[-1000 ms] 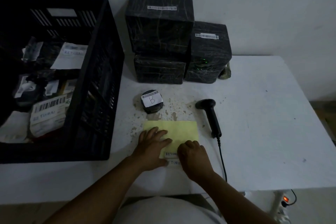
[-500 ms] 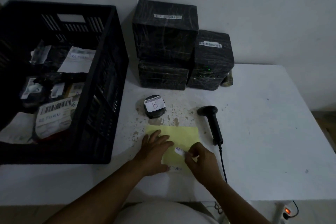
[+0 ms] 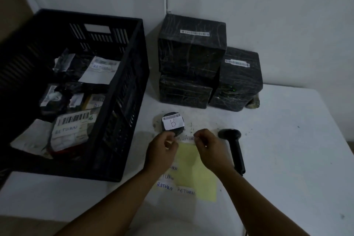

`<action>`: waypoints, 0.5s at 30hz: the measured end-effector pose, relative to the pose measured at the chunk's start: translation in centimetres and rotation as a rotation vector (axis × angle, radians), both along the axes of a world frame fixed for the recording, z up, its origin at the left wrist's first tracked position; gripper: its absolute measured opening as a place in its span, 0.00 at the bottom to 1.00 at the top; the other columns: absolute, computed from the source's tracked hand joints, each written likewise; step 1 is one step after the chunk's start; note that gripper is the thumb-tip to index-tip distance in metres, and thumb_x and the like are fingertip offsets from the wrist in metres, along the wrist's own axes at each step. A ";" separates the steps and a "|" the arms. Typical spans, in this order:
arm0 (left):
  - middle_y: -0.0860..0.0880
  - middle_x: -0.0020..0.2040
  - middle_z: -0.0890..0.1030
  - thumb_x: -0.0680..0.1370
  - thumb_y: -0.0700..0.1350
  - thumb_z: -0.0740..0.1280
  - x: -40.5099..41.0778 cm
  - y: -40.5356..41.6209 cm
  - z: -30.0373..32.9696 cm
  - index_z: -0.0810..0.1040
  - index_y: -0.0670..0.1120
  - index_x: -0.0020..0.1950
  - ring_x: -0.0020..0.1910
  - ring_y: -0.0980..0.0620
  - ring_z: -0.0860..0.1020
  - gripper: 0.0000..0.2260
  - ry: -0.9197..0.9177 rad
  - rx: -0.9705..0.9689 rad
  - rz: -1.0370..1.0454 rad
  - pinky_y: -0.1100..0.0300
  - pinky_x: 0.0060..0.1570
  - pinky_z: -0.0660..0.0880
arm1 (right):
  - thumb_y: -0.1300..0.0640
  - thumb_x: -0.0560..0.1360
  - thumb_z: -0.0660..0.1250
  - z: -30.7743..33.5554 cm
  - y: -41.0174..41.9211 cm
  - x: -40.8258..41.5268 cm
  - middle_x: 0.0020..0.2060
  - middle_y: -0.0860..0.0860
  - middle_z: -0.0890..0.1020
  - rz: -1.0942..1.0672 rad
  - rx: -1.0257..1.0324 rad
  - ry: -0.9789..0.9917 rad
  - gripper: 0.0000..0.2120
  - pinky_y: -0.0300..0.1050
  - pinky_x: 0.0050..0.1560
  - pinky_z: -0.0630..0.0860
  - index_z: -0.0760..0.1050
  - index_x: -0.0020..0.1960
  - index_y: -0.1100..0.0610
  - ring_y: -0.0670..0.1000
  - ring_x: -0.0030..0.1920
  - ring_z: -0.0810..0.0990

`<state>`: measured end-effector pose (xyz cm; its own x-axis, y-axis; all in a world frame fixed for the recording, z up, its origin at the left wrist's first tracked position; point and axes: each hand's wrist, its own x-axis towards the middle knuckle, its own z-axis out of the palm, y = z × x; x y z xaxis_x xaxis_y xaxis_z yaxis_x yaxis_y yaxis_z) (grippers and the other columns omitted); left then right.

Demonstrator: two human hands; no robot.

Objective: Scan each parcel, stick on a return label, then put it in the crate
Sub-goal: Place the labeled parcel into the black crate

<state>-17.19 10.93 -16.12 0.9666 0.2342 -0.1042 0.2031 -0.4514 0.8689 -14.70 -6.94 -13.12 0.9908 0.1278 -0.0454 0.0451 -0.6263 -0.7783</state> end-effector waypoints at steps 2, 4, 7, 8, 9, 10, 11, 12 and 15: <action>0.57 0.46 0.82 0.76 0.53 0.72 1.7 0.1 0.7 0.78 0.56 0.52 0.42 0.63 0.80 0.07 0.088 -0.147 0.081 0.58 0.44 0.80 | 0.56 0.82 0.63 0.4 1.2 1.4 0.35 0.47 0.79 0.050 0.004 0.017 0.04 0.30 0.32 0.71 0.76 0.52 0.53 0.38 0.33 0.76; 0.55 0.46 0.84 0.75 0.55 0.73 3.0 0.3 1.0 0.78 0.55 0.52 0.43 0.61 0.83 0.09 0.144 -0.279 0.127 0.55 0.48 0.81 | 0.56 0.82 0.63 0.2 2.4 2.8 0.40 0.49 0.81 0.063 0.074 0.054 0.05 0.37 0.40 0.75 0.77 0.52 0.54 0.41 0.38 0.77; 0.53 0.49 0.84 0.73 0.50 0.76 4.3 0.8 0.6 0.79 0.55 0.51 0.46 0.55 0.83 0.10 0.174 -0.307 0.187 0.56 0.48 0.81 | 0.57 0.82 0.64 -0.7 3.9 4.7 0.48 0.53 0.81 0.030 0.110 0.088 0.06 0.50 0.51 0.78 0.79 0.53 0.55 0.52 0.47 0.80; 0.52 0.49 0.84 0.73 0.47 0.76 4.7 1.0 0.3 0.80 0.55 0.50 0.47 0.55 0.83 0.09 0.164 -0.298 0.208 0.57 0.48 0.81 | 0.56 0.82 0.64 -1.2 4.3 5.3 0.49 0.53 0.81 0.013 0.099 0.093 0.06 0.51 0.52 0.78 0.80 0.53 0.55 0.52 0.48 0.80; 0.52 0.48 0.84 0.73 0.44 0.75 5.0 1.2 0.0 0.80 0.55 0.49 0.47 0.55 0.83 0.09 0.151 -0.289 0.233 0.57 0.48 0.81 | 0.56 0.81 0.64 -1.7 4.6 5.8 0.50 0.53 0.81 -0.003 0.090 0.098 0.06 0.51 0.52 0.78 0.80 0.53 0.54 0.52 0.48 0.80; 0.52 0.48 0.84 0.74 0.42 0.75 5.4 1.3 -0.2 0.80 0.54 0.48 0.47 0.55 0.83 0.09 0.137 -0.278 0.259 0.56 0.49 0.81 | 0.56 0.81 0.65 -2.2 4.9 6.2 0.49 0.52 0.82 -0.018 0.089 0.106 0.06 0.49 0.51 0.79 0.80 0.53 0.54 0.51 0.48 0.80; 0.53 0.47 0.84 0.74 0.41 0.74 5.7 1.4 -0.4 0.81 0.54 0.48 0.47 0.55 0.82 0.08 0.123 -0.258 0.282 0.55 0.50 0.81 | 0.56 0.81 0.65 -2.7 5.3 6.6 0.49 0.52 0.83 -0.032 0.089 0.114 0.06 0.47 0.49 0.79 0.80 0.54 0.53 0.50 0.47 0.81; 0.55 0.46 0.84 0.75 0.41 0.73 6.0 1.4 -0.6 0.81 0.54 0.48 0.46 0.56 0.82 0.07 0.109 -0.222 0.296 0.55 0.49 0.81 | 0.56 0.81 0.65 -3.1 5.6 6.9 0.49 0.51 0.84 -0.047 0.081 0.122 0.07 0.41 0.47 0.79 0.80 0.55 0.53 0.49 0.46 0.81; 0.58 0.43 0.83 0.76 0.43 0.73 6.7 1.3 -1.2 0.82 0.55 0.45 0.45 0.57 0.82 0.06 0.058 -0.091 0.288 0.59 0.45 0.80 | 0.56 0.81 0.65 -3.9 6.3 7.7 0.48 0.49 0.83 -0.098 0.058 0.133 0.11 0.30 0.40 0.73 0.77 0.63 0.51 0.46 0.45 0.80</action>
